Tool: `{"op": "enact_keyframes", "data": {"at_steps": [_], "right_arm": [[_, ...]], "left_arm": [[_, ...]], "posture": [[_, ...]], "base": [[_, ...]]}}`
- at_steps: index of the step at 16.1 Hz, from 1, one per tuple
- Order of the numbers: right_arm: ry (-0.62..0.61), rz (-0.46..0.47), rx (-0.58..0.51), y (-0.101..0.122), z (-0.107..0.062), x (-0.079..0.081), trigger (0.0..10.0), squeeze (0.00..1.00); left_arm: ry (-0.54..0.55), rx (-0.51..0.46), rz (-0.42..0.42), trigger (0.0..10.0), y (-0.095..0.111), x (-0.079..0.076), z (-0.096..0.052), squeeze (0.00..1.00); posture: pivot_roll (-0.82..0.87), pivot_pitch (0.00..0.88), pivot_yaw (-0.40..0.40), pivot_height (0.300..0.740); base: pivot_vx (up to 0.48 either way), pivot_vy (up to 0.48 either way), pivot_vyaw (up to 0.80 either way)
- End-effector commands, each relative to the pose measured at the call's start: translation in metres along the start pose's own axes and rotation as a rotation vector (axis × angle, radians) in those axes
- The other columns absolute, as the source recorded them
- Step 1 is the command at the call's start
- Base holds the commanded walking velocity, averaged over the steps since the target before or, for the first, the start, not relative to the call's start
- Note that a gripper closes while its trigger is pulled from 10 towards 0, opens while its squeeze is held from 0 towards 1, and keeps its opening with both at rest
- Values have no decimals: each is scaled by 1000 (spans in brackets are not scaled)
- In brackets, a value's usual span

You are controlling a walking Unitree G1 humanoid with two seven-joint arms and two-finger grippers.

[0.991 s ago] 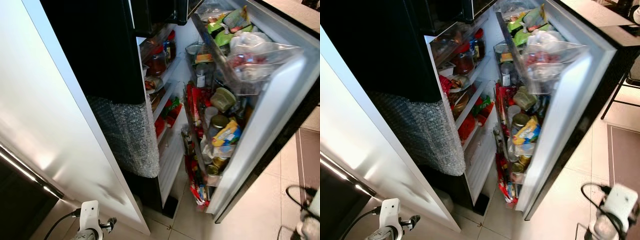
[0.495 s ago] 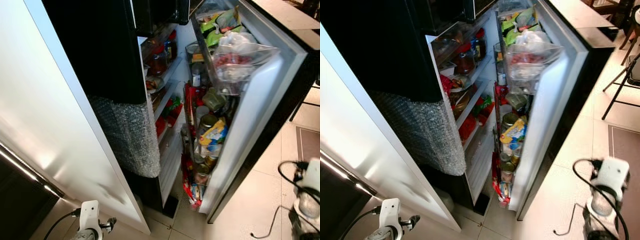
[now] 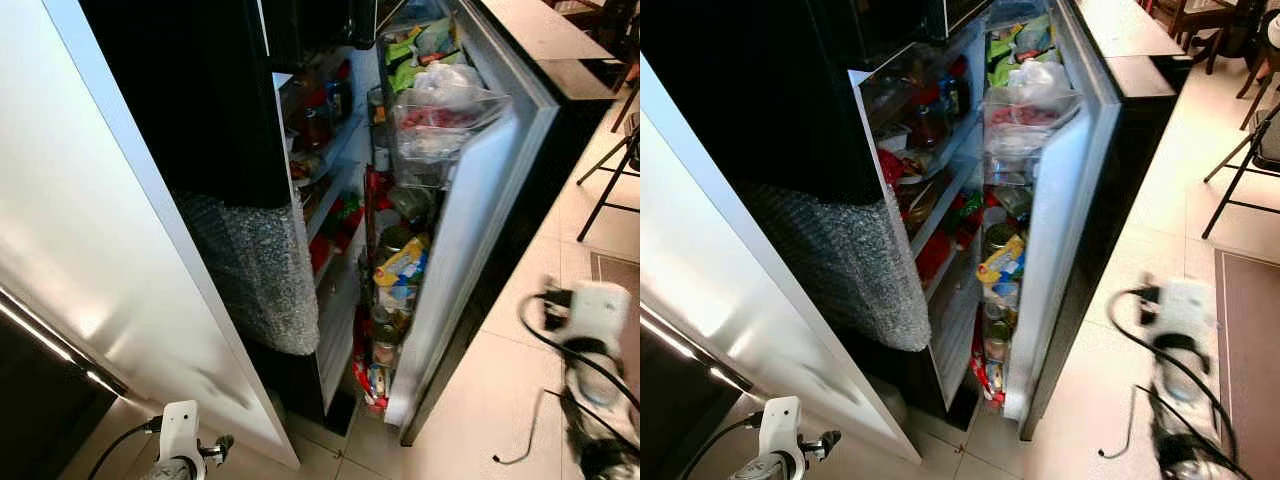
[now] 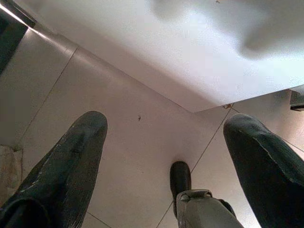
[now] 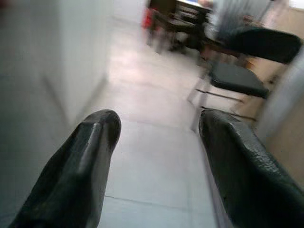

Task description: Restocking fridge

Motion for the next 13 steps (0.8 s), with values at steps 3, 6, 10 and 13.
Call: {"op": "enact_keyframes", "data": {"at_steps": [3,6,10,13], "right_arm": [[88,-9,-92,23,9,12,10000,0],[150,-2,-195,51,17,22,10000,0],[331,37,-315,83,19,53,10000,0],[426,55,-368,99,14,72,10000,0]], "left_arm": [[15,17,22,10000,-2,6,-1,0],[13,18,24,10000,-3,6,-1,0],[11,17,23,10000,-3,5,-1,0],[11,16,20,10000,-3,5,-1,0]], "posture": [[-62,35,75,740],[-66,29,74,740],[-63,31,71,740],[-63,34,67,740]], "base": [[0,0,0],[0,0,0],[0,0,0],[0,0,0]]}}
Point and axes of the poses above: a point about 5 cm out from each wrist's last joint towards the gripper, its own z axis pointing out of the wrist towards the gripper, its own y axis along the axis of the wrist's last joint, x = y × z, the point moved 1 cm from there along z, pointing out of the wrist towards the gripper, and after that the axes turned 13 degrees about -z, right-handed, at the moved point
